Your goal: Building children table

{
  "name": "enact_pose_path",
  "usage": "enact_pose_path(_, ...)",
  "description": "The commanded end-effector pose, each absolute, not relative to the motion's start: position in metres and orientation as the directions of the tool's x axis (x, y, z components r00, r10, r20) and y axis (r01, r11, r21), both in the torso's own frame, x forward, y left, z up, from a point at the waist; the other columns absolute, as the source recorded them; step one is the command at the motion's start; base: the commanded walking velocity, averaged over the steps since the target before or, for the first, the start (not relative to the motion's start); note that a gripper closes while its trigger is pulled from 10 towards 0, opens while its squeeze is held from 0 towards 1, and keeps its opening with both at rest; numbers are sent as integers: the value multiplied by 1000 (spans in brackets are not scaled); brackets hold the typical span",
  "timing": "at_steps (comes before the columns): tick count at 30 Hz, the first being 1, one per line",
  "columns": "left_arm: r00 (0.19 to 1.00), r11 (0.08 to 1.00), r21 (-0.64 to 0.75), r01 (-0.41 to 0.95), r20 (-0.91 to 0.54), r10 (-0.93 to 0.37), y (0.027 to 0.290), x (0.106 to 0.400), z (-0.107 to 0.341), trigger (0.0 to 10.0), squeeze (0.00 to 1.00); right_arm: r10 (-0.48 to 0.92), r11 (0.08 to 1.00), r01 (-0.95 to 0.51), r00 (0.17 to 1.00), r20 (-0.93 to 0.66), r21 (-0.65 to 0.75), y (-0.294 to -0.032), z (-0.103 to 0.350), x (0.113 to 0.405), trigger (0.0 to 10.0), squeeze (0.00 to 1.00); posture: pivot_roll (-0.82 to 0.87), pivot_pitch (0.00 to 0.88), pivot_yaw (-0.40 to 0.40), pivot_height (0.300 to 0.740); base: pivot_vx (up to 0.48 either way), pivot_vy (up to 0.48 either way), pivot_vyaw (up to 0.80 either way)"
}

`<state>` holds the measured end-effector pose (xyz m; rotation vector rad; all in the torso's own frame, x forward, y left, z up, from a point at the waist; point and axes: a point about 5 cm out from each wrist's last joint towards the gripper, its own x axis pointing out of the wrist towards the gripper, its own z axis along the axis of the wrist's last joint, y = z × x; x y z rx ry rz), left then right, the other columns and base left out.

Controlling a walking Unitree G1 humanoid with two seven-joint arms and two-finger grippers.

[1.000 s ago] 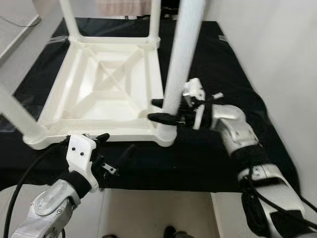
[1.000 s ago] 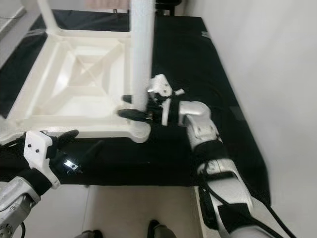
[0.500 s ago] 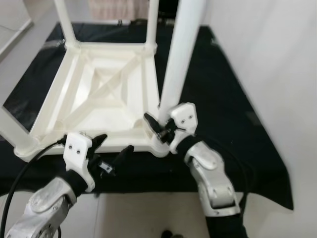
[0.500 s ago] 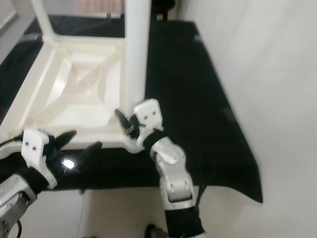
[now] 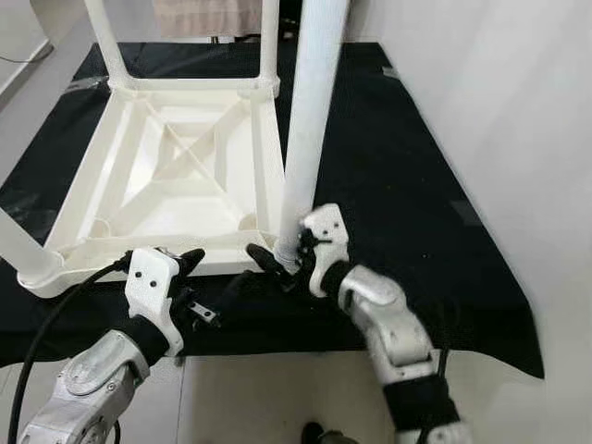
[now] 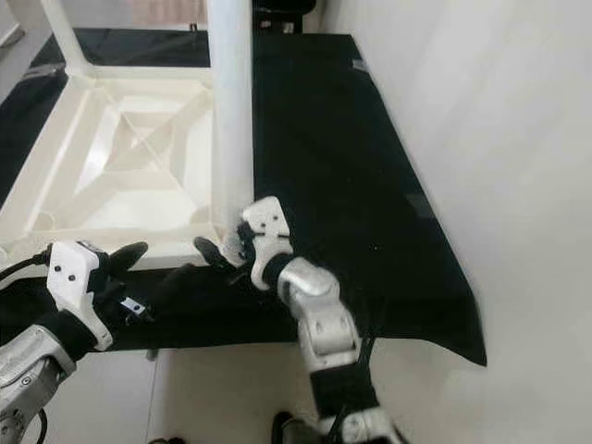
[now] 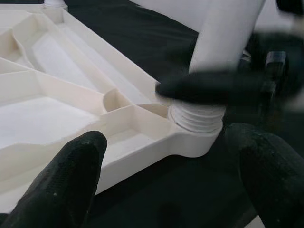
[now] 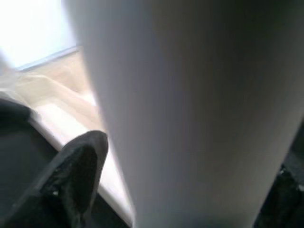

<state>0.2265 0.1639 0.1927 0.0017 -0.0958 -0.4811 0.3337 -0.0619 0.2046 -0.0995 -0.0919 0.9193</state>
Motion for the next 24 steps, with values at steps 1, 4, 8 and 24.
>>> enact_pose_path(1, 881, 885, 16, 466, 83, -465, 161, 225, 189, 10000, 0, 851, 526, -842, 523, 51, -119, -60, 207, 336, 10000, 0, 63, 216, -106, 740, 0, 0, 0)
enact_pose_path(4, 881, 885, 15, 465, 86, -464, 159, 221, 189, 10000, 0, 923, 384, -907, 382, 46, -172, -71, 226, 349, 10000, 0, 73, 221, -110, 740, 0, 0, 0)
enact_pose_path(8, 881, 884, 13, 466, 85, -466, 158, 219, 189, 10000, 0, 957, 289, -939, 289, 28, -188, -74, 238, 357, 10000, 0, 81, 223, -111, 740, 0, 0, 0)
enact_pose_path(24, 878, 881, 2, 474, 75, -473, 157, 211, 190, 10000, 0, 996, 68, -987, 75, -48, -149, -87, 245, 369, 0, 0, 96, 239, -99, 740, 0, 0, 0)
